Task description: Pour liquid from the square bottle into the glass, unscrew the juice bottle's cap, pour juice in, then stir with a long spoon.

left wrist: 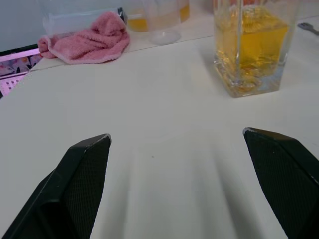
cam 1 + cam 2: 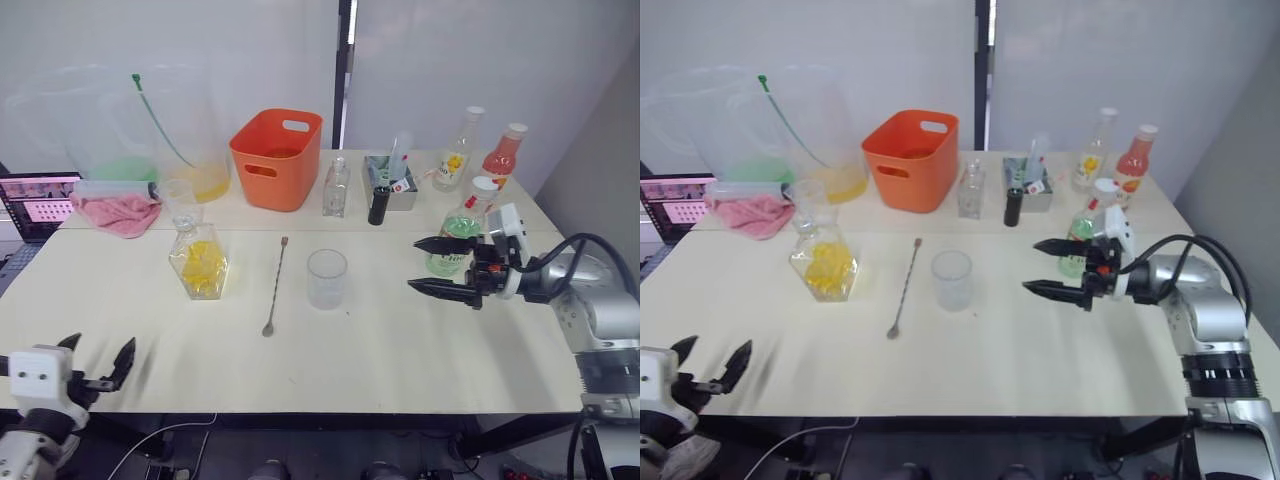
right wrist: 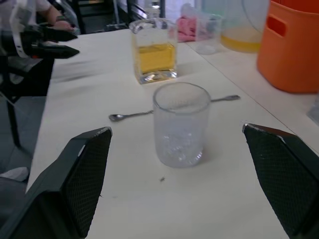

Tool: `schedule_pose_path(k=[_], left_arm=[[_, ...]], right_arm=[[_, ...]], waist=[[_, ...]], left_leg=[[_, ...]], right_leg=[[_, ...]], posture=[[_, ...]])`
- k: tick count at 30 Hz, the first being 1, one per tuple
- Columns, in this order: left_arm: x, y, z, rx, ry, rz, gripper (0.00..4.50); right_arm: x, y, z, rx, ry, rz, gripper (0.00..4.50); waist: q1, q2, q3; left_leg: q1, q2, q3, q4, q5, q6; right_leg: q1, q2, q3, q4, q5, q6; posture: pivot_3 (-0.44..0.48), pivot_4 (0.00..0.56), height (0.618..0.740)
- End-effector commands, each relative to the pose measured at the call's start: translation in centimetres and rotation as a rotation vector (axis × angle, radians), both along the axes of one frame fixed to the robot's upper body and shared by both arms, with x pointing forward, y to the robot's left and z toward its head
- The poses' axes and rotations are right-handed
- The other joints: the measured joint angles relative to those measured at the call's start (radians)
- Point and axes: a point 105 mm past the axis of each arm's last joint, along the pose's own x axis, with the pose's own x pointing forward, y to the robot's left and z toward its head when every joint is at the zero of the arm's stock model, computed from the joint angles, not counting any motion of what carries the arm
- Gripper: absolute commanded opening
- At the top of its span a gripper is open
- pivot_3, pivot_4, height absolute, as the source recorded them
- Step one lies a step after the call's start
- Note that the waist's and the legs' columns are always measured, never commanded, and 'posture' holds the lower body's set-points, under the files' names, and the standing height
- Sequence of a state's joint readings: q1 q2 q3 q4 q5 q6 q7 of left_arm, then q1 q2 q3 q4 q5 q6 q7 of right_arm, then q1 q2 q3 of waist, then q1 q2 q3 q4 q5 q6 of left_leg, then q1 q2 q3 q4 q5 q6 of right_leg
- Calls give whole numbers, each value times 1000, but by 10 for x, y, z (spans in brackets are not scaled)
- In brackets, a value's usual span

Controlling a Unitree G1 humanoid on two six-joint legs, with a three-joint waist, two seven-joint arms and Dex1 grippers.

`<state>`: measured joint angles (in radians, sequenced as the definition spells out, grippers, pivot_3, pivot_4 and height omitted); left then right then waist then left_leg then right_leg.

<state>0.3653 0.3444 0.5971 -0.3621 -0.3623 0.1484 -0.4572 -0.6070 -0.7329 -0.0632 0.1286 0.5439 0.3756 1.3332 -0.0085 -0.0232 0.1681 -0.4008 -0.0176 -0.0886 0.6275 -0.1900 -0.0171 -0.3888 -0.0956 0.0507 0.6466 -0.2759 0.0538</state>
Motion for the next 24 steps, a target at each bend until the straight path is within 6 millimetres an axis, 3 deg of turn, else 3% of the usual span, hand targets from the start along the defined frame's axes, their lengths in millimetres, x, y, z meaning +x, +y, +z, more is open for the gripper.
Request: schedule_pose_path(k=[1,6,9,19,24], left_arm=[[6,-19,13,15,-80,4,4500],[24,-40,10,-49,-113,-8,4500],[46,-53,13,-58,-132,-35,4500],[91,-67,13,-73,-144,-96,4500],[110,-70,16,-114,-157,-120,4500]], right_arm=[[-8,9,15,8,-72,68,4462],[-16,18,18,1,-96,107,4462],[-23,18,22,-9,-115,105,4462],[-23,17,33,8,-170,40,4462],[-15,4,29,-16,-199,-56,4462]], waist=[[3,0,0],[1,0,0],[2,0,0],[-6,-1,0],[-3,-1,0]], left_leg=[[0,0,0,0,0,0],[0,0,0,1,0,0],[-1,0,0,1,0,0],[0,0,0,1,0,0],[-1,0,0,1,0,0]], right_leg=[[0,0,0,0,0,0],[0,1,0,0,0,0],[0,1,0,0,0,0],[0,2,0,1,0,1],[0,2,0,1,0,1]], posture=[[0,150,740],[0,150,740],[0,150,740],[0,150,740],[0,150,740]])
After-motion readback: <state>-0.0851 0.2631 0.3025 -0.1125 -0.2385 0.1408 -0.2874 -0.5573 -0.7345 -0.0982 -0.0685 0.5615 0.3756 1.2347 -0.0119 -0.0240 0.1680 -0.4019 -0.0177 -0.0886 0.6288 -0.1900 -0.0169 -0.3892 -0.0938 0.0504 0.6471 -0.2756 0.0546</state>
